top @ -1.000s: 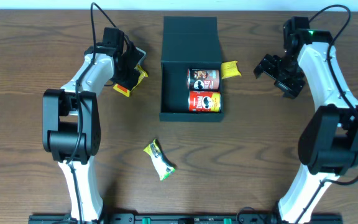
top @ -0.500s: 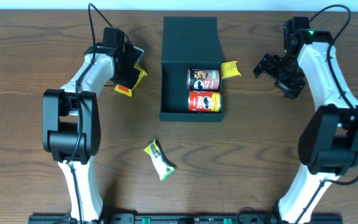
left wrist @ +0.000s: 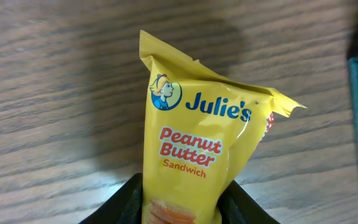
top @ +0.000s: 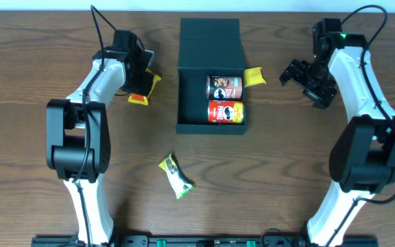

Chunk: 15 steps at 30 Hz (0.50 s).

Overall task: Pack container
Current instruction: 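Grasp the yellow Julie's packet with left gripper, then carry the Julie's packet into the box left of the cans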

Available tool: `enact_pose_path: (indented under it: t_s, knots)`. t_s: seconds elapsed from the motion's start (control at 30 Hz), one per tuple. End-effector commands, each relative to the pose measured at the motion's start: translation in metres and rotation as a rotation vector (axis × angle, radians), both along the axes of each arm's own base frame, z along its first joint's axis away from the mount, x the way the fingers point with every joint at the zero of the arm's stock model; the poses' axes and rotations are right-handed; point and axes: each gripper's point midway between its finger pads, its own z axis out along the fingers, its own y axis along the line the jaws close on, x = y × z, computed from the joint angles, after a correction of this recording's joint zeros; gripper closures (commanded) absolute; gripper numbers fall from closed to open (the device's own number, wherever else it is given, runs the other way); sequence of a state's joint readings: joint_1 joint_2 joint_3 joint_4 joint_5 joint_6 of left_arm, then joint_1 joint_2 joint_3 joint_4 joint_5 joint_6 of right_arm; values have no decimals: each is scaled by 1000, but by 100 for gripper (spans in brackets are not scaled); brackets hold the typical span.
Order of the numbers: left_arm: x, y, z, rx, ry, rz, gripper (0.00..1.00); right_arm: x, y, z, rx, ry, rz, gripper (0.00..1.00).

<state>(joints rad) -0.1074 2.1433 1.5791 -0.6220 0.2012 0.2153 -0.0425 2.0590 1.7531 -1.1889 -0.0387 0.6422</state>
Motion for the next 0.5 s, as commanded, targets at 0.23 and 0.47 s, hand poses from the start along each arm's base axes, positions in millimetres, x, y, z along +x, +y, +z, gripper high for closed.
enact_pose_path:
  t_s: [0.23,0.47]
  knots:
    - [9,-10,87,142,-203,76,64,4,0,3,-11,-14,16,1]
    - [-4,-38,122,170,-276,123,63,4,0,3,-12,-15,28,1]
